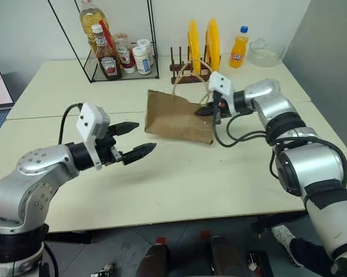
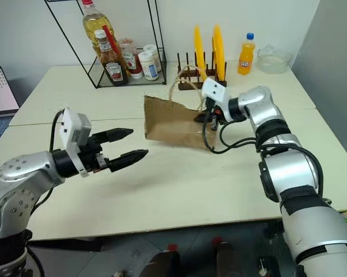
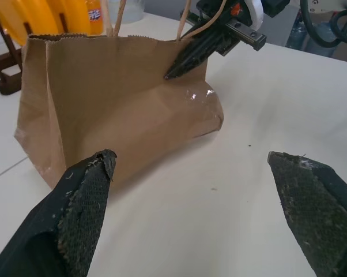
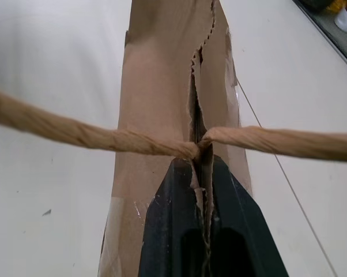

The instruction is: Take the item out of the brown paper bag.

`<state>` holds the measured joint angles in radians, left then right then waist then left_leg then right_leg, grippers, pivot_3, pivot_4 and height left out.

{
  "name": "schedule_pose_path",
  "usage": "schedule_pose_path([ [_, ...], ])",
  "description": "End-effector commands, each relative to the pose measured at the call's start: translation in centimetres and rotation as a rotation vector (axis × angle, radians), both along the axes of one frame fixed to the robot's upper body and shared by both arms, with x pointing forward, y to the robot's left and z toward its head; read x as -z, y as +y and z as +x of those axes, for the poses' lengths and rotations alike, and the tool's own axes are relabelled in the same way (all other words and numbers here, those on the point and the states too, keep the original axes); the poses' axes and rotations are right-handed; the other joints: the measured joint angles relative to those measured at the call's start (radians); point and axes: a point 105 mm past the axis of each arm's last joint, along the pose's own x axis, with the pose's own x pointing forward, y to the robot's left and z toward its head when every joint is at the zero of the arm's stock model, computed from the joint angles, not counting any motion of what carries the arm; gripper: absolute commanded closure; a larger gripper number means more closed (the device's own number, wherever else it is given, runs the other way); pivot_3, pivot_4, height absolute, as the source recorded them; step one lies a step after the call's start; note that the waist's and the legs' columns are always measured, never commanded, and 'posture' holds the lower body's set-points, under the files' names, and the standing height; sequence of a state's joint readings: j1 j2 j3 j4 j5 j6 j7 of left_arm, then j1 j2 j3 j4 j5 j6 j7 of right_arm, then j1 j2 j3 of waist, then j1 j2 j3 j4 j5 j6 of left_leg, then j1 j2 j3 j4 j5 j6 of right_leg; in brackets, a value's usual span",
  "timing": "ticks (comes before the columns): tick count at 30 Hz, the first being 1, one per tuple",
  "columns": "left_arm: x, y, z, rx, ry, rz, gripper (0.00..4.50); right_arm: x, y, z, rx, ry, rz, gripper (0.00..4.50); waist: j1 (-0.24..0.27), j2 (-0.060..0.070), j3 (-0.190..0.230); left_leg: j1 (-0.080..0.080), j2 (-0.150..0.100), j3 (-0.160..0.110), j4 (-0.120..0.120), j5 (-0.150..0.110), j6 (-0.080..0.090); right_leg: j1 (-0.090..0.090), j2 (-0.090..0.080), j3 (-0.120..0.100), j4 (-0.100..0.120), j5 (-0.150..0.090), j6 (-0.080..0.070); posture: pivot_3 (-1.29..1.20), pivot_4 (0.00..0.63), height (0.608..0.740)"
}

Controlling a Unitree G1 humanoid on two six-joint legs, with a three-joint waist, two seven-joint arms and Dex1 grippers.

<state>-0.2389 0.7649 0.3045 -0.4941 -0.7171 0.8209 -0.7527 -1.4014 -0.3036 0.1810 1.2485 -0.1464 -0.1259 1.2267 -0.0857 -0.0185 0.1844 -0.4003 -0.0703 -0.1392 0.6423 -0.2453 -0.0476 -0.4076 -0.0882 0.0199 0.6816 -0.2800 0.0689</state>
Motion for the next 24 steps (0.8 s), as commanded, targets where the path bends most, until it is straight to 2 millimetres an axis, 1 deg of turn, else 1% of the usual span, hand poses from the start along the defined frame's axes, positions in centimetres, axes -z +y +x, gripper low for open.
schedule_pose_path([
  [1,-0.9,0.7,-1.4,-0.043,-0.053,0.015,0.00,-2.0,2.4,-0.2,-0.063,-0.106,-0.013,4.45,0.001,0.000,0.000,0.000,0.000,0.000,0.000,0.000,0.000,0.000,0.000,0.000,0.000,0.000,0.000,0.00,0.150,0.740],
  [5,-0.6,1.5,-2.0,-0.116,-0.070,0.002,0.00,-1.2,3.2,-0.3,-0.085,-0.129,-0.078,4.45,0.007,0.000,0.000,0.000,0.000,-0.001,0.000,0.000,0.000,0.000,0.000,0.000,0.000,0.000,0.000,0.00,0.150,0.740],
  [7,-0.5,1.8,-2.2,-0.159,-0.085,-0.007,0.00,-0.7,3.6,-0.3,-0.079,-0.122,-0.084,4.45,0.008,0.000,0.000,0.000,0.000,-0.002,0.000,0.000,0.000,0.000,0.000,0.000,0.000,0.001,-0.002,0.00,0.150,0.740],
  [12,0.2,1.4,-2.5,-0.173,-0.077,-0.009,0.00,0.4,3.8,0.2,-0.043,-0.169,-0.112,4.45,0.009,0.000,0.000,0.000,0.000,-0.001,0.000,0.000,0.000,0.000,0.001,0.000,0.000,0.003,-0.004,0.00,0.150,0.740],
  [14,0.2,1.4,-2.3,-0.170,-0.074,-0.007,0.00,0.1,3.4,0.3,-0.031,-0.165,-0.093,4.00,0.009,0.000,0.000,0.000,0.001,-0.001,0.000,0.000,0.000,0.000,0.002,0.000,0.000,0.003,-0.004,0.00,0.150,0.740],
  [16,0.2,1.5,-2.0,-0.160,-0.070,-0.002,0.00,-0.4,2.5,0.5,-0.019,-0.158,-0.077,3.51,0.009,0.000,0.000,0.000,0.001,-0.001,0.000,0.000,0.000,0.000,0.002,0.000,0.000,0.003,-0.004,0.00,0.150,0.740],
  [20,0.4,2.1,-0.6,-0.150,-0.060,0.033,0.00,-1.7,-0.7,1.1,0.046,-0.190,-0.039,2.09,0.016,0.000,0.000,0.000,0.001,0.000,0.000,0.000,0.000,0.001,0.002,-0.001,0.000,0.003,-0.004,0.00,0.150,0.740],
  [24,-0.1,2.1,1.1,-0.107,-0.073,0.047,0.00,-2.8,-4.7,0.5,0.062,-0.124,0.033,0.70,0.024,0.000,0.000,0.000,0.000,0.002,0.000,0.000,0.000,0.001,0.002,-0.002,-0.001,0.003,-0.004,0.00,0.150,0.740],
])
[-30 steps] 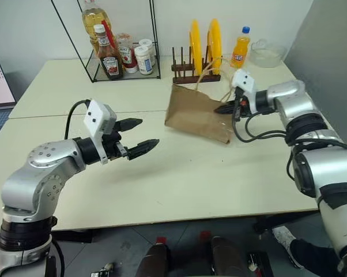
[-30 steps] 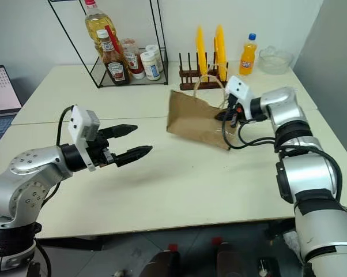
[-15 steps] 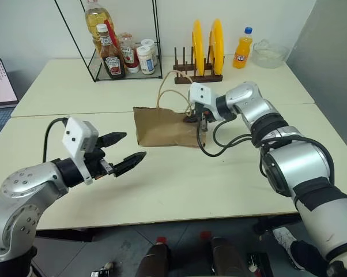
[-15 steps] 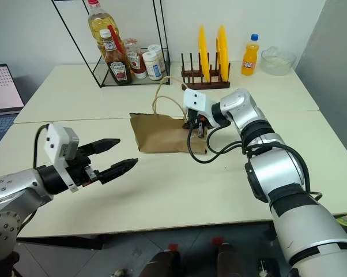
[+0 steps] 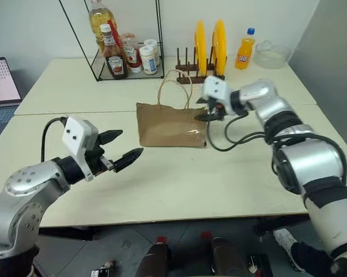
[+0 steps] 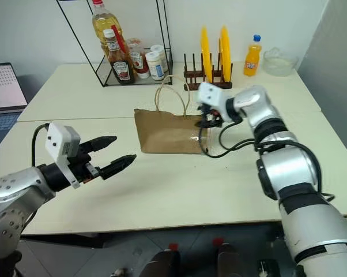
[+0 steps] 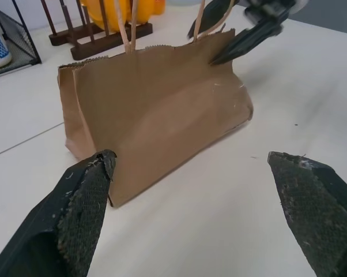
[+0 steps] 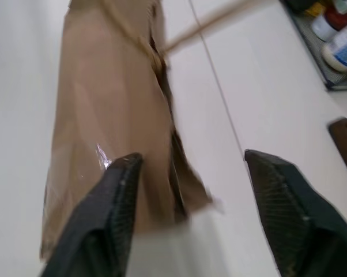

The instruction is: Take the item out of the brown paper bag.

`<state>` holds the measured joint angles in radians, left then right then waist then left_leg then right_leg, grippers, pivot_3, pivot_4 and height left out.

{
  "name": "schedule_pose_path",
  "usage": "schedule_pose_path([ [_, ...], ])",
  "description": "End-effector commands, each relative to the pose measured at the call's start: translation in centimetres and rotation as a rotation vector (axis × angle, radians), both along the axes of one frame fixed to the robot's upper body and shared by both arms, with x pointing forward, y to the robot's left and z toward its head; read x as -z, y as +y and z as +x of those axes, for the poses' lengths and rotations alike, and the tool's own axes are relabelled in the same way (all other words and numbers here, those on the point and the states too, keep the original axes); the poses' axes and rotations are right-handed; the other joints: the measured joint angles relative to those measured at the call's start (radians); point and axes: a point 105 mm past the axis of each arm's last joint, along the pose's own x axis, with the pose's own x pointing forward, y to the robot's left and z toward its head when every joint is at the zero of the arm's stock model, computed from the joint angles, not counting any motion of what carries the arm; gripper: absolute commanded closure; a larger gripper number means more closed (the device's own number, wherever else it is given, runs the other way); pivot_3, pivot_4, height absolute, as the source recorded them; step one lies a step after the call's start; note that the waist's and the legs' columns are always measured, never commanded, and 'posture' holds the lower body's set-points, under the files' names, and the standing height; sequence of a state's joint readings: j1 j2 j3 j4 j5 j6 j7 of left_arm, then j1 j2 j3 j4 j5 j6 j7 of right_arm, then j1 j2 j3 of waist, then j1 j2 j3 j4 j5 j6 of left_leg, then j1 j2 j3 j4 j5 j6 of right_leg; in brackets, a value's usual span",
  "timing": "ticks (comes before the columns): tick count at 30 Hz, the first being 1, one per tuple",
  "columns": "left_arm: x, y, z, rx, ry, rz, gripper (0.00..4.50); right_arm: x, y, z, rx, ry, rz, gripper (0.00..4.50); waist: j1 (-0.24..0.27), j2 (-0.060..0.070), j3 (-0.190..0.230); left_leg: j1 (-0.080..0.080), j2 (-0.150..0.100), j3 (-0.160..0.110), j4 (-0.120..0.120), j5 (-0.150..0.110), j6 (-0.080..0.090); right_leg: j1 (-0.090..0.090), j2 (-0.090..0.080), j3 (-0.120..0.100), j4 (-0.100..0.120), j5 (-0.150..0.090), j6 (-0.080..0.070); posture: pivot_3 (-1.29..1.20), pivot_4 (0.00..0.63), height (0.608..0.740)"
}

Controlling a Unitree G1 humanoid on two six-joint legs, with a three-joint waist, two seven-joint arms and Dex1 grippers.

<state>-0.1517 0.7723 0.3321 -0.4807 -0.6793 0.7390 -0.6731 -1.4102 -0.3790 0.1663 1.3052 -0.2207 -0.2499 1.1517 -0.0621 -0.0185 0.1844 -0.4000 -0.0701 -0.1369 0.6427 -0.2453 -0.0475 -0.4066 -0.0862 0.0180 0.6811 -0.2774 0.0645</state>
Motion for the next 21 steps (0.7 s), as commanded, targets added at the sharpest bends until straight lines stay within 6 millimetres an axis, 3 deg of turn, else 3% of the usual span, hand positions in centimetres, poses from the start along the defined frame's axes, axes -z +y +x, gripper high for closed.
schedule_pose_path([
  [1,-1.1,0.0,1.1,0.045,-0.048,0.037,0.00,-2.4,-2.3,-1.0,-0.032,0.021,0.110,0.34,0.001,0.000,0.000,0.000,0.000,0.000,0.000,0.000,0.000,0.000,0.000,0.000,0.000,0.000,0.000,0.00,0.150,0.740],
  [2,-1.3,0.1,1.6,0.054,-0.053,0.044,0.00,-2.7,-3.4,-1.7,-0.032,0.037,0.145,0.04,0.002,0.000,0.000,0.000,0.000,0.000,0.000,0.000,0.000,0.000,0.000,0.000,0.000,0.000,0.000,0.00,0.150,0.740],
  [5,-2.5,0.8,3.5,0.060,-0.089,0.057,0.00,-3.0,-4.5,-4.3,-0.012,0.057,0.236,0.04,0.009,0.000,0.000,-0.001,0.001,-0.001,0.000,0.000,0.000,0.000,0.000,-0.001,0.000,0.000,0.000,0.00,0.150,0.740],
  [9,-6.4,1.8,8.6,0.009,-0.215,0.103,0.00,-1.5,-3.1,-9.1,0.163,-0.003,0.448,0.04,0.025,0.000,0.000,-0.002,0.002,-0.002,0.000,0.000,0.000,-0.001,0.000,-0.003,0.001,0.000,0.000,0.00,0.150,0.740],
  [14,-10.4,2.1,14.5,-0.109,-0.339,0.158,0.00,0.7,-1.7,-13.2,0.377,-0.059,0.565,0.04,0.031,0.000,-0.001,-0.001,0.004,0.000,0.002,0.000,0.000,-0.001,0.004,-0.002,0.001,0.001,0.001,0.00,0.150,0.740],
  [18,-9.5,-0.7,16.9,-0.081,-0.323,0.264,0.00,1.5,-1.4,-14.6,0.477,-0.077,0.598,0.04,0.031,-0.001,-0.001,-0.001,-0.005,-0.002,0.002,0.000,0.001,-0.001,0.002,-0.002,0.001,0.001,0.002,0.00,0.150,0.740],
  [21,-5.7,-2.7,17.8,-0.021,-0.260,0.487,0.00,1.7,-1.7,-14.8,0.526,-0.081,0.615,0.04,0.030,-0.001,-0.001,-0.001,-0.006,-0.002,0.002,0.000,0.001,0.000,0.002,-0.002,0.001,0.001,0.002,0.00,0.150,0.740],
])
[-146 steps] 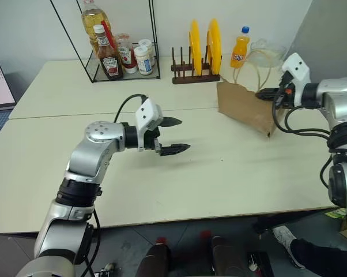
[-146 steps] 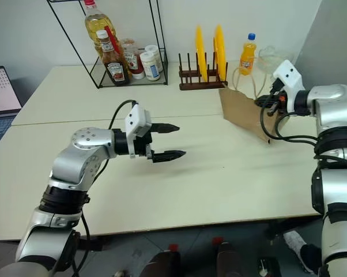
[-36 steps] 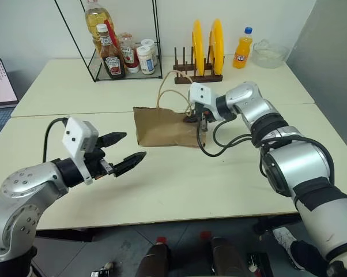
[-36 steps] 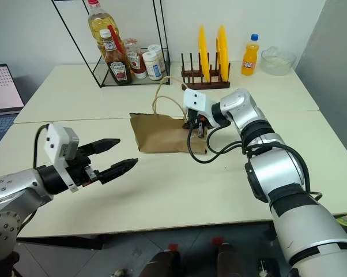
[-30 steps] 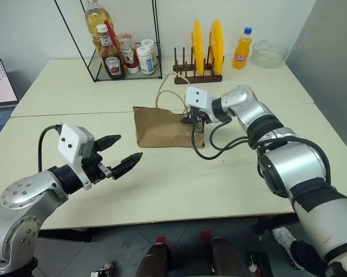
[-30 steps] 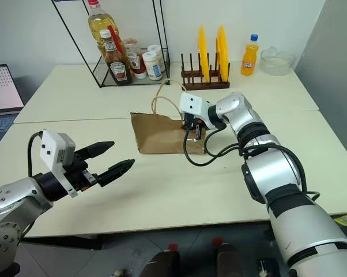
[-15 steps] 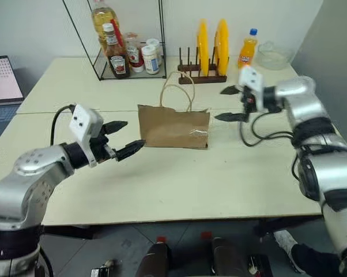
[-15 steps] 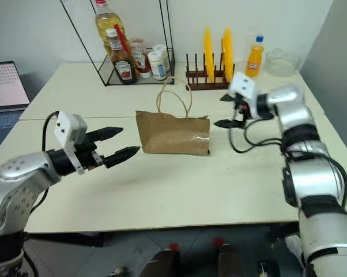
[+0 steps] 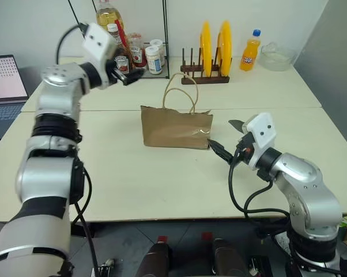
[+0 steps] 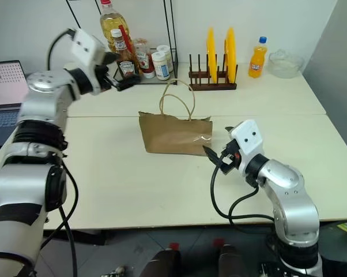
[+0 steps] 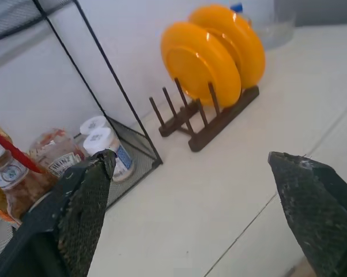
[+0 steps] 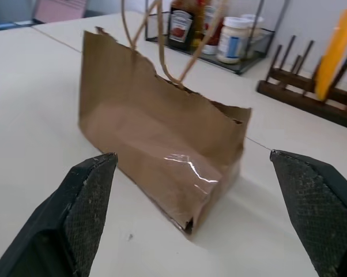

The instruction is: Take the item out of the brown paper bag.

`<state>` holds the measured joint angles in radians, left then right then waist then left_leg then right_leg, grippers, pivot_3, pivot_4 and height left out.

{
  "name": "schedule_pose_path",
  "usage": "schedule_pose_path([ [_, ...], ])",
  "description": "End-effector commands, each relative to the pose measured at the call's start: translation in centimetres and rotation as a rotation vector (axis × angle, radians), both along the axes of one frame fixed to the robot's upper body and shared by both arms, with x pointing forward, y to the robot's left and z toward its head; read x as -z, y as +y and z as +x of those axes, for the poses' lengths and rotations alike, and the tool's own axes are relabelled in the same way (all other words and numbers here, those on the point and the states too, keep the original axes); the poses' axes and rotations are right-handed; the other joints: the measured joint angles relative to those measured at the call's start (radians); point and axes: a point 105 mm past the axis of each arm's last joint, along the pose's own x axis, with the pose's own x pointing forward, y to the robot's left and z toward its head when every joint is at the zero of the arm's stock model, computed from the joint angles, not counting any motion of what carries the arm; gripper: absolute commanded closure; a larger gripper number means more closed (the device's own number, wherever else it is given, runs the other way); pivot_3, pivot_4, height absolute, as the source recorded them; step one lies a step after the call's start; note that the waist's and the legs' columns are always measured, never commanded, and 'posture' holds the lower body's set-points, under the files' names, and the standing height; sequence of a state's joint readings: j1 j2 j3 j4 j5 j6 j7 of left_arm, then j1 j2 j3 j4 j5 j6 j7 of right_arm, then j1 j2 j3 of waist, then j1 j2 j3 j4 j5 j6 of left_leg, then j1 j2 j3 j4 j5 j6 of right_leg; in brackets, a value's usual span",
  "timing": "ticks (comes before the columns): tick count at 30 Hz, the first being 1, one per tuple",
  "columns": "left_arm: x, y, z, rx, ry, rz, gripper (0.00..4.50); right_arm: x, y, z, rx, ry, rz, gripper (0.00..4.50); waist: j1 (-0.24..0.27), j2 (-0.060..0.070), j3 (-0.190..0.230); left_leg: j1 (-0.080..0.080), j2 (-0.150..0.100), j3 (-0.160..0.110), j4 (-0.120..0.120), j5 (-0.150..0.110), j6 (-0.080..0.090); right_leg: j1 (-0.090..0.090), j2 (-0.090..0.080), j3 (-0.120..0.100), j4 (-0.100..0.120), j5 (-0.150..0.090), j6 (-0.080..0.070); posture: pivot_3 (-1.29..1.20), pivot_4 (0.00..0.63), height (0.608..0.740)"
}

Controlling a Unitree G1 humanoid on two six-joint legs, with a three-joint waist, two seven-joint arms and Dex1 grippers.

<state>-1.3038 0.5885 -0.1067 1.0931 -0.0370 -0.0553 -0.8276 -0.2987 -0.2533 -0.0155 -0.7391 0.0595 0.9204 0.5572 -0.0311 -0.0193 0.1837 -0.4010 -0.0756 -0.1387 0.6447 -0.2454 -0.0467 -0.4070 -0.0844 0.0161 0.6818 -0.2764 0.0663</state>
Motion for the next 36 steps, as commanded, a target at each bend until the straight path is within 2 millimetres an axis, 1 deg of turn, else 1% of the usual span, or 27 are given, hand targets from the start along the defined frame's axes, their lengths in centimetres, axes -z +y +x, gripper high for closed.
schedule_pose_path([
  [1,3.2,-1.2,0.5,0.017,0.058,0.242,0.00,-1.2,-0.3,-0.5,0.056,-0.055,0.018,0.04,-0.001,0.000,0.000,0.000,0.000,0.001,0.000,0.000,0.000,0.000,0.000,0.000,0.000,0.000,0.000,0.00,0.150,0.740],
  [2,3.9,-1.4,0.4,0.036,0.086,0.263,0.00,-1.2,-0.5,-0.4,0.068,-0.057,0.015,0.04,-0.004,0.000,0.000,0.000,0.000,0.000,0.000,0.000,0.000,0.000,0.000,0.000,0.000,0.000,0.000,0.00,0.150,0.740],
  [5,5.2,-1.9,0.0,0.095,0.163,0.290,0.00,-1.2,-1.3,-0.2,0.094,-0.058,0.006,0.04,-0.019,-0.001,0.000,-0.001,0.001,0.001,-0.001,-0.001,0.002,-0.002,0.000,0.000,0.001,0.000,0.000,0.00,0.150,0.740],
  [9,5.3,-2.7,-1.4,0.241,0.246,0.306,0.00,-1.2,-2.0,-0.2,0.105,-0.049,0.004,0.04,-0.024,-0.001,0.000,-0.001,0.001,0.000,-0.001,-0.002,0.003,-0.002,0.000,-0.001,0.001,0.000,0.000,0.00,0.150,0.740],
  [11,5.7,-3.0,-2.8,0.368,0.338,0.302,0.00,-0.9,-2.4,0.1,0.112,-0.034,0.013,0.04,-0.025,-0.001,0.000,-0.001,0.001,0.000,-0.001,-0.002,0.004,-0.002,0.000,-0.001,0.001,0.000,0.000,0.00,0.150,0.740],
  [14,7.2,-1.9,-5.0,0.513,0.445,0.413,0.00,-0.9,-3.4,0.9,0.120,-0.026,0.010,0.04,-0.027,-0.001,0.000,0.000,0.001,0.001,-0.001,-0.002,0.004,-0.001,0.001,-0.001,0.001,0.000,0.000,0.00,0.150,0.740],
  [16,7.6,-1.3,-6.1,0.577,0.467,0.466,0.00,-1.0,-3.9,1.2,0.121,-0.030,0.003,0.04,-0.029,-0.001,0.000,0.000,0.001,0.001,-0.001,-0.002,0.004,-0.001,0.001,0.000,0.001,0.000,0.000,0.00,0.150,0.740],
  [20,8.0,-1.2,-7.4,0.641,0.456,0.502,0.00,-1.1,-4.6,1.8,0.118,-0.035,-0.014,0.04,-0.029,-0.001,0.000,0.000,0.002,0.000,-0.001,-0.002,0.004,-0.001,0.001,-0.001,0.001,0.000,0.000,0.00,0.150,0.740],
  [24,7.2,-1.9,-9.0,0.695,0.410,0.494,0.00,-1.0,-4.6,2.0,0.084,-0.029,-0.038,0.04,-0.028,-0.001,0.000,0.000,0.002,-0.001,-0.001,-0.002,0.004,0.000,0.000,0.000,0.001,0.000,0.000,0.00,0.150,0.740],
  [26,6.8,-2.3,-9.9,0.717,0.413,0.478,0.00,-0.8,-4.5,2.0,0.060,-0.021,-0.052,0.04,-0.028,-0.001,0.000,0.000,0.002,-0.001,0.000,-0.002,0.004,0.000,0.000,0.000,0.001,0.000,0.000,0.00,0.150,0.740],
  [30,6.8,-3.2,-12.1,0.803,0.366,0.518,0.00,-0.2,-4.3,2.1,0.016,-0.004,-0.080,0.04,-0.027,-0.001,0.000,0.000,0.003,-0.002,0.000,-0.002,0.004,0.000,0.000,0.000,0.001,0.000,0.000,0.00,0.150,0.740],
  [32,6.7,-3.8,-12.9,0.837,0.325,0.568,0.00,-0.1,-4.2,2.2,-0.006,0.001,-0.094,0.04,-0.025,-0.001,0.000,0.000,0.004,-0.002,0.000,-0.002,0.004,0.000,0.000,0.000,0.001,0.000,0.000,0.00,0.150,0.740],
  [34,7.4,-4.1,-13.8,0.894,0.272,0.663,0.00,0.1,-4.2,2.3,-0.029,0.009,-0.111,0.04,-0.024,-0.001,0.000,0.000,0.006,-0.001,0.000,-0.002,0.004,0.001,0.000,0.000,0.001,0.000,0.000,0.00,0.150,0.740],
  [36,8.8,-4.2,-15.1,0.984,0.224,0.766,0.00,0.6,-4.0,2.1,-0.066,0.020,-0.136,0.04,-0.025,-0.001,0.000,0.000,0.007,0.000,0.000,-0.002,0.004,0.001,0.000,0.000,0.000,0.000,0.000,0.00,0.150,0.740],
])
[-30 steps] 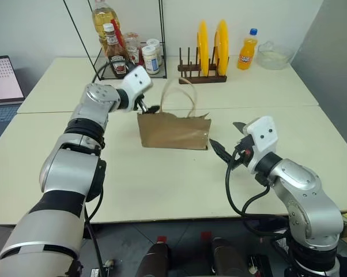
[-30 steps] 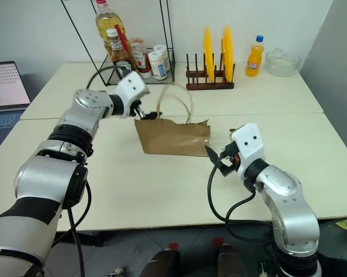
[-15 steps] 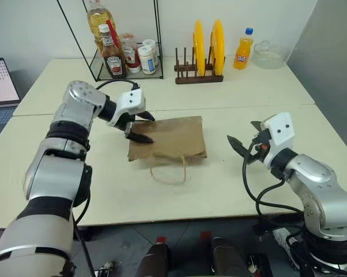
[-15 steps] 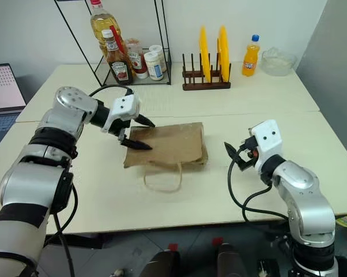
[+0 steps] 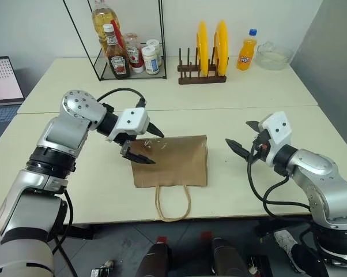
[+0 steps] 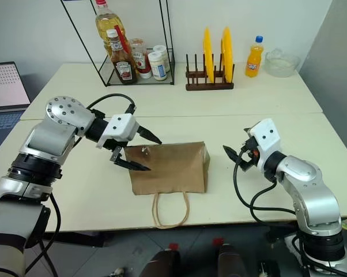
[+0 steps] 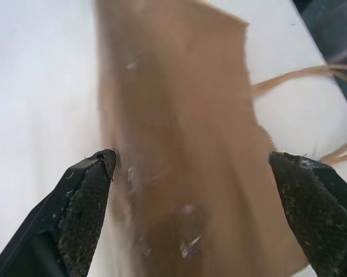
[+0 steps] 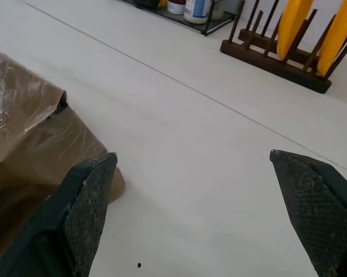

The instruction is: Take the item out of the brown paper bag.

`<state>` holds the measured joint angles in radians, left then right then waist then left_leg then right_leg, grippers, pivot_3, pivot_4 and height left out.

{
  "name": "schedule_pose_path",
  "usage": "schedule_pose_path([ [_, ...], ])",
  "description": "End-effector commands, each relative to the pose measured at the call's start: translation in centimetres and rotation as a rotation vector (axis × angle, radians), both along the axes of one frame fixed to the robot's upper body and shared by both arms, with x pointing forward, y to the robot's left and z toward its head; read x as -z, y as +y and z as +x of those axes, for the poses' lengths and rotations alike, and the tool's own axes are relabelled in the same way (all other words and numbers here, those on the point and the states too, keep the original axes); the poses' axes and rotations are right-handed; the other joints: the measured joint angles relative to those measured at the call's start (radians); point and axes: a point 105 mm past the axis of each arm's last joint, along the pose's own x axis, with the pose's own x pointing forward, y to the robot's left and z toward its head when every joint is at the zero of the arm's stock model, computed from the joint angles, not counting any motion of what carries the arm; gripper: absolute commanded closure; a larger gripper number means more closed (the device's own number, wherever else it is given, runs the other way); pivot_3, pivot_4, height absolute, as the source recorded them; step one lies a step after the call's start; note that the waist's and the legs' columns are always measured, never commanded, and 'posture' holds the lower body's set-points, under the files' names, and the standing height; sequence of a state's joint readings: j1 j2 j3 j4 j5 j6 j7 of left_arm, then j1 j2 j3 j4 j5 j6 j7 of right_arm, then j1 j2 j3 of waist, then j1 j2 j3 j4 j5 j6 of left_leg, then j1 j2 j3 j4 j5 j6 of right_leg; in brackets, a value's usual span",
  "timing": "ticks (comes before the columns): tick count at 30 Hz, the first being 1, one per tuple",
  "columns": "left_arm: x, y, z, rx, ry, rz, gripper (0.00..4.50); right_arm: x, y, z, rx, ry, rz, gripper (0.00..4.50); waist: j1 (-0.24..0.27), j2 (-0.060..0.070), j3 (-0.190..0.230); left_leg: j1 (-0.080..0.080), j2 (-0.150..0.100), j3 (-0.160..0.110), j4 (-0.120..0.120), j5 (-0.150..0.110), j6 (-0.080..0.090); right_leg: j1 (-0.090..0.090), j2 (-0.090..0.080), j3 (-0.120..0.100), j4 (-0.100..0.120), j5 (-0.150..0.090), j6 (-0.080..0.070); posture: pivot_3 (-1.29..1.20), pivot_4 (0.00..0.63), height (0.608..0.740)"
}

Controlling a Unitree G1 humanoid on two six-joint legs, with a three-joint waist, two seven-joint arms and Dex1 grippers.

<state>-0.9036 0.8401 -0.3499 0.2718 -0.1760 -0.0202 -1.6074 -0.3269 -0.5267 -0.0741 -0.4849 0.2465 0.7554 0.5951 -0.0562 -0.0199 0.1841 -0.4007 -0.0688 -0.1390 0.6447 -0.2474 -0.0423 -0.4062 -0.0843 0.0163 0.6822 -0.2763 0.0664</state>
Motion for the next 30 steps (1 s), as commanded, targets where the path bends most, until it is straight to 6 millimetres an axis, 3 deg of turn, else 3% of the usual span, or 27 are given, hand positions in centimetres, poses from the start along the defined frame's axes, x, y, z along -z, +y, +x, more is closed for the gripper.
schedule_pose_path([
  [1,1.4,-0.6,-2.3,0.217,-0.105,0.096,0.00,-0.4,0.6,-0.5,-0.084,-0.031,-0.042,0.04,0.000,0.000,0.000,0.000,0.000,0.001,0.000,0.000,0.000,0.000,0.000,0.000,0.000,0.000,0.000,0.00,0.150,0.740],
  [6,4.7,-0.6,-3.9,0.397,-0.140,0.155,0.00,0.7,1.3,-1.3,-0.182,0.004,-0.094,0.04,0.002,0.000,0.000,0.000,0.003,0.003,0.000,0.000,0.000,0.000,0.000,0.000,-0.001,0.000,0.000,0.00,0.150,0.740],
  [10,5.5,-1.1,-4.4,0.454,-0.156,0.104,0.00,1.5,1.0,-2.0,-0.211,0.027,-0.122,0.04,0.006,0.000,0.000,0.000,0.002,0.003,0.000,-0.001,0.002,0.001,0.000,0.000,-0.001,0.000,0.000,0.00,0.150,0.740],
  [13,4.3,-1.7,-3.6,0.421,-0.173,0.060,0.00,2.0,0.5,-2.3,-0.210,0.043,-0.134,0.04,0.009,0.000,0.000,0.000,0.002,0.003,0.001,-0.002,0.004,0.002,0.000,-0.001,-0.001,0.000,0.000,0.00,0.150,0.740],
  [17,0.4,-1.8,-0.4,0.283,-0.234,0.016,0.00,2.3,0.4,-2.5,-0.204,0.051,-0.129,0.04,0.020,0.000,0.000,0.000,0.002,0.003,0.002,-0.002,0.005,0.002,0.001,-0.002,-0.001,0.000,0.000,0.00,0.150,0.740],
  [23,-2.9,-1.3,2.5,0.085,-0.238,-0.114,0.00,2.2,0.8,-2.2,-0.205,0.040,-0.117,0.04,0.012,0.000,0.000,0.001,-0.003,0.003,0.001,-0.002,0.005,0.002,0.001,-0.001,0.000,0.000,0.001,0.00,0.150,0.740],
  [29,-4.8,-1.4,3.0,0.012,-0.214,-0.205,0.00,2.2,0.6,-1.8,-0.200,0.038,-0.117,0.04,0.004,0.000,0.000,0.000,-0.004,0.001,0.001,-0.002,0.005,0.001,0.001,-0.002,0.000,0.000,0.000,0.00,0.150,0.740],
  [30,-5.2,-1.8,2.1,0.041,-0.177,-0.228,0.00,2.1,0.5,-1.7,-0.202,0.037,-0.117,0.04,0.003,0.000,0.000,0.000,-0.004,0.001,0.001,-0.002,0.005,0.001,0.001,-0.002,0.000,0.000,0.000,0.00,0.150,0.740],
])
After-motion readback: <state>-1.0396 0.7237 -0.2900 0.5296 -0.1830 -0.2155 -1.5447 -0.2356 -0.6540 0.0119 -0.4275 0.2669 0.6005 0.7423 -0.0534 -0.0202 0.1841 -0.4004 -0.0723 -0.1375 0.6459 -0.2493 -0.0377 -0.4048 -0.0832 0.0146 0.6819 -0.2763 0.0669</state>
